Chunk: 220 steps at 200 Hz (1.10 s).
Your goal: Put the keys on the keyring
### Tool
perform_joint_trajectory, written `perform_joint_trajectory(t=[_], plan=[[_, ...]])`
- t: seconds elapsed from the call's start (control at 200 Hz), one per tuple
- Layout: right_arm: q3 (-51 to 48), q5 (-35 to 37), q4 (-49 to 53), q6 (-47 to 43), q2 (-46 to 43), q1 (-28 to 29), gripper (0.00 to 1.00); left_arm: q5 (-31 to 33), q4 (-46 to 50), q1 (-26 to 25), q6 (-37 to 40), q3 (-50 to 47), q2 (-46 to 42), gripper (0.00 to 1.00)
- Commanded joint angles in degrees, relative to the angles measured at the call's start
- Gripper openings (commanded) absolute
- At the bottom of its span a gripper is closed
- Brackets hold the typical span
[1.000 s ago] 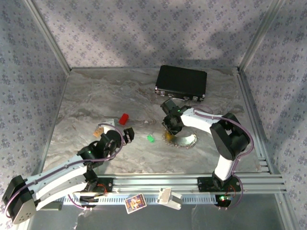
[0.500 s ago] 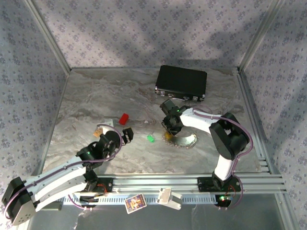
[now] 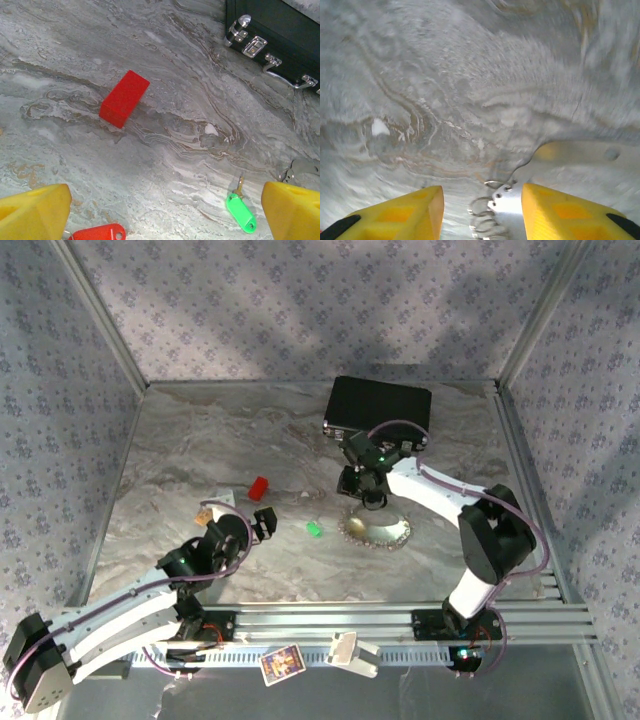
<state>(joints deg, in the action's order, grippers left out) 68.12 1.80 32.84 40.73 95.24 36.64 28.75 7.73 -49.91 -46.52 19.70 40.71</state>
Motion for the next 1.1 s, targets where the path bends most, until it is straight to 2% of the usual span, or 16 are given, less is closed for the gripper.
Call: perform_joint_trajectory(t=[0.0, 0.19, 0.455, 0.675, 0.874, 1.094], plan=[[0.81, 1.9, 7.71, -26.82, 0.1, -0.28, 0.46, -0.14, -1.62, -0.25, 1.07, -0.33, 0.45, 0.97], [2.66, -6.11, 10.24, -36.42, 5.25, -1.39, 0.46, -1.03, -0.71, -0.19, 0.98, 0.96, 1.91, 0.97], [5.78, -4.44, 9.1, -39.24, 10.22, -1.49, 0.46, -1.52, -0.12, -0.25, 0.18, 1.3, 2.08, 0.96], [8.68, -7.25, 9.28, -42.37, 14.17, -0.99, 0.46, -1.94, -0.52, -0.22, -0.08, 1.39, 2.66, 0.96], [8.6, -6.99, 9.53, -43.88, 15.83, -1.1, 0.4, -2.11, -0.52, -0.21, -0.41, 1.33, 2.8, 0.96], [8.12, -10.36, 9.36, -44.82, 15.99, -0.94, 0.36, -1.92, -0.91, -0.25, -0.63, 1.17, 3.02, 0.96]])
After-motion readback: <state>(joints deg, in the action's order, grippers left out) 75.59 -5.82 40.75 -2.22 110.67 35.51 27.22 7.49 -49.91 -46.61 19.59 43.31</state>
